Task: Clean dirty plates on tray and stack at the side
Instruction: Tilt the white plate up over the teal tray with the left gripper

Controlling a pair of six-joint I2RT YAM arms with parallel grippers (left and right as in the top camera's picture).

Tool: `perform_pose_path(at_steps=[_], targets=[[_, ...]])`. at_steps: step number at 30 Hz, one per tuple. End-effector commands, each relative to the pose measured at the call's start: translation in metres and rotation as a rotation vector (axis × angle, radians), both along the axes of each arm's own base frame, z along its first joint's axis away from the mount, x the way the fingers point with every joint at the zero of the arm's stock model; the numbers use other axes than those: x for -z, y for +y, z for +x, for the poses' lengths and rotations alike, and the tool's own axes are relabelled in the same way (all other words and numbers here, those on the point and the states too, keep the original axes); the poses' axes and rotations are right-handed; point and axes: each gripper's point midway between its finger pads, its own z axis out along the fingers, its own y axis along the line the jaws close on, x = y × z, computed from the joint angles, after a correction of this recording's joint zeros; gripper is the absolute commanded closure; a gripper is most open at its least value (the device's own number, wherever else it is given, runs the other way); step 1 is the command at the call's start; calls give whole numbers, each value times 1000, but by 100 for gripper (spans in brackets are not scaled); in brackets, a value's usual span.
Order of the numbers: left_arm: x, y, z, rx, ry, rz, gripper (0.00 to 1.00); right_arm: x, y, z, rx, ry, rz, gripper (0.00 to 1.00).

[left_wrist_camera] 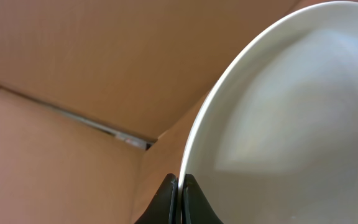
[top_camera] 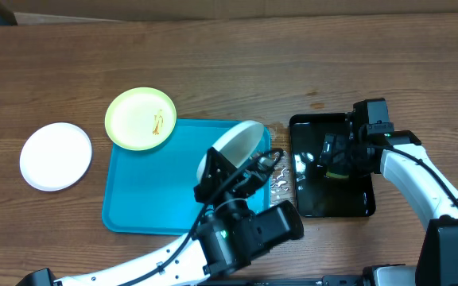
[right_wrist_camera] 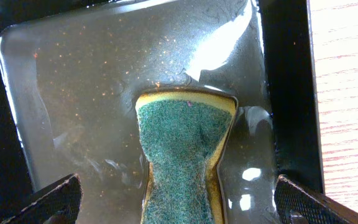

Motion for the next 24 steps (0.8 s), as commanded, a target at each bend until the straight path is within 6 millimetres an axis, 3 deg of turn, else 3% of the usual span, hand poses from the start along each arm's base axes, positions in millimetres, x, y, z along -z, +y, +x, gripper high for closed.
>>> perform_pose_path(at_steps=[1,14,24], targets=[[-19,1,-3,-11,-55,-12,96,0,-2,1,9,-5,-5,0],[-16,0,-2,-3,-37,-8,96,0,-2,1,9,-5,-5,0],[-16,-9,4,3,-48,-134,96,0,-2,1,9,-5,-5,0]])
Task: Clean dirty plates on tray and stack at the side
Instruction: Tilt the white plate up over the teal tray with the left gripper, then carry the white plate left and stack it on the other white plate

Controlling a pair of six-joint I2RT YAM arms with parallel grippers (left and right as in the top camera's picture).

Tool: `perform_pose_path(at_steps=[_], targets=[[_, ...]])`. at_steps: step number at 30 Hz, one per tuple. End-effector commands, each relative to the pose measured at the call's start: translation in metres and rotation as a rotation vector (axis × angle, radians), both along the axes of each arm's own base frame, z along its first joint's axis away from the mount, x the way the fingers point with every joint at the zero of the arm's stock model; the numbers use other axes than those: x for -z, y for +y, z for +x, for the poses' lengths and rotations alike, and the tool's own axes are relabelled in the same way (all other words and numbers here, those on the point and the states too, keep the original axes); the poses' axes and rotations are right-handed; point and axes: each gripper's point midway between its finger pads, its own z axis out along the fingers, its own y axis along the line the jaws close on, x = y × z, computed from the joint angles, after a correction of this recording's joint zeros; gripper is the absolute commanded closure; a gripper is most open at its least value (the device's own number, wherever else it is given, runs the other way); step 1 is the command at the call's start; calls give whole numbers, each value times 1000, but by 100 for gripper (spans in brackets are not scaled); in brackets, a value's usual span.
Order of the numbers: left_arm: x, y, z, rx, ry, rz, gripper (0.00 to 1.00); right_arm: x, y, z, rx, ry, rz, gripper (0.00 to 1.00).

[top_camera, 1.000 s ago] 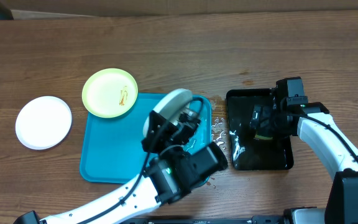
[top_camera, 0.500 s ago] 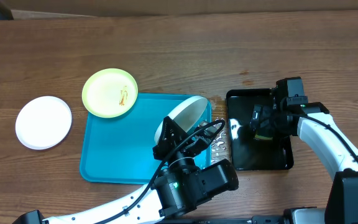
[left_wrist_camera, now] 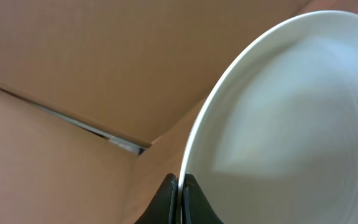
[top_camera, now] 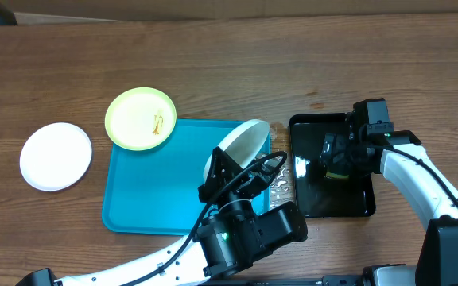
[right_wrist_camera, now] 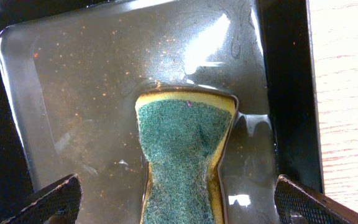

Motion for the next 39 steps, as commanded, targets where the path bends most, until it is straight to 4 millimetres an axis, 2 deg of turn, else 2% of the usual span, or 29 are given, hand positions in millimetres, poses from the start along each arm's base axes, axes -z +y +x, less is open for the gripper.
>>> perform_pose_path(at_steps=[1,5,8,11,13,15,17,18,20,22,25,26,28,32,36,39], targets=[[-11,0,5,-11,-17,-106,96,0,-2,1,9,-5,-4,0],[7,1,26,-2,87,-267,96,0,-2,1,9,-5,-5,0],[13,21,47,-62,145,-488,96,0,-2,1,9,-5,-5,0],[7,41,66,-83,208,-696,96,0,-2,1,9,-5,-5,0],[-3,62,80,-96,233,-860,96,0,-2,1,9,-5,-5,0],[-11,91,92,-126,238,-1016,96,0,-2,1,9,-5,-5,0],[-13,128,100,-189,220,-1128,96,0,-2,1,9,-5,-5,0],[-9,158,102,-255,204,-1186,96,0,-2,1,9,-5,-4,0],[0,201,100,-368,182,-1245,96,0,-2,1,9,-5,-5,0],[13,253,92,-516,142,-1296,96,0,-2,1,9,-5,-5,0],[34,336,69,-744,51,-1366,96,0,-2,1,9,-5,-5,0],[37,345,65,-770,39,-1376,96,0,-2,1,9,-5,-5,0],[52,381,48,-888,-3,-1428,96,0,-2,1,9,-5,-5,0],[88,425,23,-1076,-30,-1511,96,0,-2,1,9,-5,-5,0],[123,444,19,-1165,11,-1526,96,0,-2,1,9,-5,-5,0],[141,452,15,-1215,35,-1525,96,0,-2,1,9,-5,-5,0]])
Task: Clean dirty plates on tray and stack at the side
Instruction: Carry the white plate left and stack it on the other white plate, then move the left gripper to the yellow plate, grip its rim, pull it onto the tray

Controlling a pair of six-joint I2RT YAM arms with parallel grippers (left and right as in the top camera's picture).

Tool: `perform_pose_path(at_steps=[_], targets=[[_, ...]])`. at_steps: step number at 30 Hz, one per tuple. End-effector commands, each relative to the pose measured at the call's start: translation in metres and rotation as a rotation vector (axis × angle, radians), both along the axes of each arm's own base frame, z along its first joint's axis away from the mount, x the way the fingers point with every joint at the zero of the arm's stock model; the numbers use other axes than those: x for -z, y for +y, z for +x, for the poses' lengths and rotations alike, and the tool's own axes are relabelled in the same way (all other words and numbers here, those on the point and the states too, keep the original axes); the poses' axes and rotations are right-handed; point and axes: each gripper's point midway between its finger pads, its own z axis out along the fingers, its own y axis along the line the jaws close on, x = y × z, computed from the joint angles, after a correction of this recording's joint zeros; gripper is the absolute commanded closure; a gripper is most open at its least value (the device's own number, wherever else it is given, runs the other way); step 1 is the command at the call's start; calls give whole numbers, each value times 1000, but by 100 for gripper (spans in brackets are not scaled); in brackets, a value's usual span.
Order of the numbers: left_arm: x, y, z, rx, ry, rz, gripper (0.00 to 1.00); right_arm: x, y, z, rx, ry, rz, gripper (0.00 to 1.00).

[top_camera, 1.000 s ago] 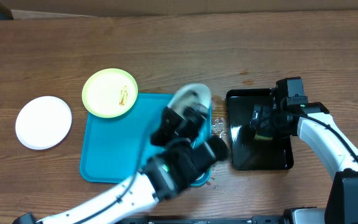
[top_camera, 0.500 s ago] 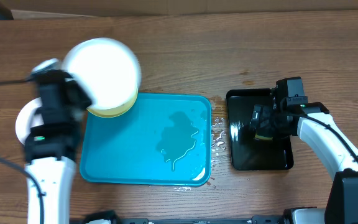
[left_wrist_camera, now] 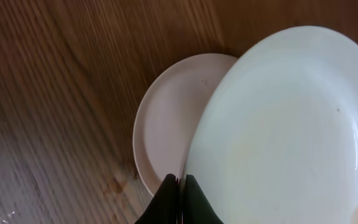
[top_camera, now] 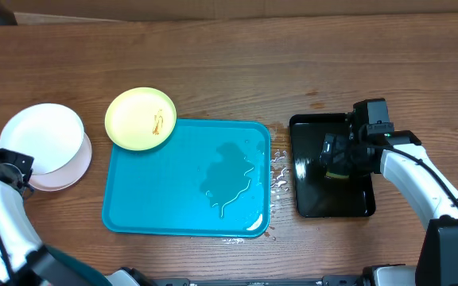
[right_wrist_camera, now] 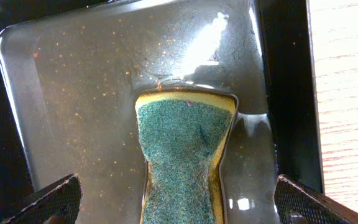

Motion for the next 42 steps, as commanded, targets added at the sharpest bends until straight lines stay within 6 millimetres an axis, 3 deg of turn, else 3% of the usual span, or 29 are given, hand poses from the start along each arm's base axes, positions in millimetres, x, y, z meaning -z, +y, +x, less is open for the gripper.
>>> perform_pose_path(at_steps=[1,7,12,13,14,16,17,21,25,29,34,37,39,42], targets=[[13,7,-1,-28,12,-31,96,0,-2,1,9,-5,-5,0],[39,14,-7,-55,91,-48,96,0,-2,1,9,-5,-5,0],[45,20,-12,-75,125,-31,95,0,-2,1,9,-5,-5,0],[44,20,-11,-75,123,-29,79,0,-2,1,9,-5,-5,0],[44,19,-9,-68,111,-34,57,0,-2,1,9,-5,-5,0],[42,12,4,-3,58,-65,3,0,-2,1,9,-5,-5,0],[39,4,16,63,4,-94,0,0,-2,1,9,-5,-5,0],[18,-32,57,261,-201,-216,0,0,-2,1,9,-5,-5,0],[3,-74,83,396,-285,-299,0,0,-2,1,9,-5,-5,0],[13,-110,92,479,-195,-294,0,0,-2,1,9,-5,-5,0],[22,-143,106,627,-66,-162,21,0,-2,1,9,-5,-5,0],[24,-166,113,686,-42,-140,23,0,-2,1,9,-5,-5,0],[24,-174,116,709,-36,-131,25,0,-2,1,9,-5,-5,0],[26,-171,115,695,6,-82,25,0,-2,1,9,-5,-5,0]])
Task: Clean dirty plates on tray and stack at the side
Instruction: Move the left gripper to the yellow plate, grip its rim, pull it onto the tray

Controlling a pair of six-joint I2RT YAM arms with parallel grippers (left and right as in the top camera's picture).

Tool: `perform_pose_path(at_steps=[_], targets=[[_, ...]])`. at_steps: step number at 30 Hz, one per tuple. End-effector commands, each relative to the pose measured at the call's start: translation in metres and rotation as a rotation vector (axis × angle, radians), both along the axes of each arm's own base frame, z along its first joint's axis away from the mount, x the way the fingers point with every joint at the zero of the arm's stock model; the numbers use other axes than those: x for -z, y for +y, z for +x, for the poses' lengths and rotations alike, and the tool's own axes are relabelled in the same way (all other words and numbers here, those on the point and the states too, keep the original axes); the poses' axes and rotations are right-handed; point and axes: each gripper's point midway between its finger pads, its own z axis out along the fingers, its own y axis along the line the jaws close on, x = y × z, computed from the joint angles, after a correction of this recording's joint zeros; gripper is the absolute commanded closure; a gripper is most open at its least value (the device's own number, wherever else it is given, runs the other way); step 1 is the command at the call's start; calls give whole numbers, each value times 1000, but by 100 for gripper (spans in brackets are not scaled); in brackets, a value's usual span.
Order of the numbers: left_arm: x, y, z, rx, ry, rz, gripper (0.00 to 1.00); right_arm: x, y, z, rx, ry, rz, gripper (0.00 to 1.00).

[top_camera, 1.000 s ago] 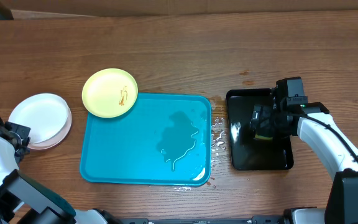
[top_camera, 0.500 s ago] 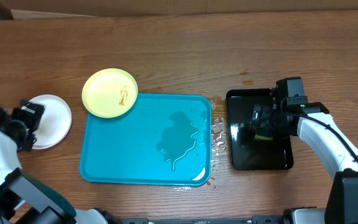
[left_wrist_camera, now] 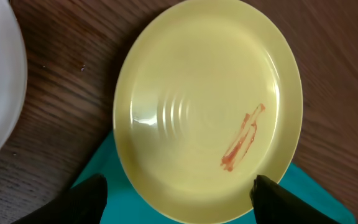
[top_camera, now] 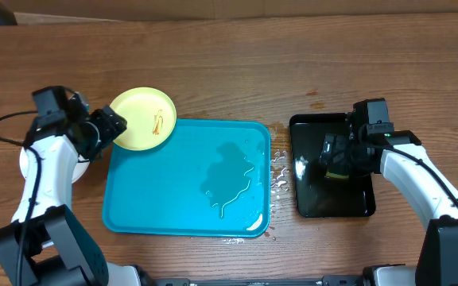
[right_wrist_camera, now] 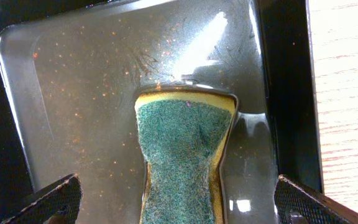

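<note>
A yellow plate [left_wrist_camera: 207,106] with a red smear [left_wrist_camera: 244,137] rests half on the table and half over the far left corner of the blue tray [top_camera: 157,199]. My left gripper [left_wrist_camera: 179,190] is open, its fingers either side of the plate's near rim; from overhead it [top_camera: 106,127] sits at the plate's [top_camera: 143,117] left edge. The white plates lie left of it, mostly hidden under my arm from overhead. My right gripper [right_wrist_camera: 179,202] is open over a green sponge [right_wrist_camera: 185,155], which lies between the fingers without touching them.
The sponge lies in a black basin [top_camera: 360,202] of water right of the tray. A puddle [top_camera: 229,171] sits on the tray, and drops wet the table [top_camera: 280,171] between tray and basin. A cardboard edge runs along the far side.
My left gripper has let go of the white plate, which now lies on the plate at the left. The gripper is open and has moved right to the yellow plate. The right arm is unchanged.
My left gripper held a white plate tilted over the tray's right end, by the basin, at the first two moments. Then it held that plate over the white plate at the far left. Now the plate is released there and the gripper is at the yellow plate.
</note>
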Motion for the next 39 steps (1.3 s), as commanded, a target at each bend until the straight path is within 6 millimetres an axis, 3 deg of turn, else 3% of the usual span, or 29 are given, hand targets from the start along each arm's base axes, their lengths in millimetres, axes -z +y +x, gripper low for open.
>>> perform_pose_path(at_steps=[1,5,11,21,22,26,27,34,39], targets=[[-6,16,3,-17,5,123,24,0,-2,1,9,-5,-4,0],[-7,22,4,-30,4,160,24,0,-2,1,9,-5,-4,0],[5,23,17,6,-10,192,42,0,-2,1,9,-5,-4,0],[50,25,21,51,60,176,36,0,-2,1,9,-5,-4,0],[51,22,21,59,58,163,38,0,-2,1,9,-5,-4,0],[48,6,26,100,26,89,72,0,-2,1,9,-5,-4,0],[47,1,27,111,18,68,76,0,-2,1,9,-5,-4,0],[44,-18,9,143,66,-29,95,0,-2,1,9,-5,-4,0],[51,-26,-14,160,159,-62,96,0,-2,1,9,-5,-4,0]])
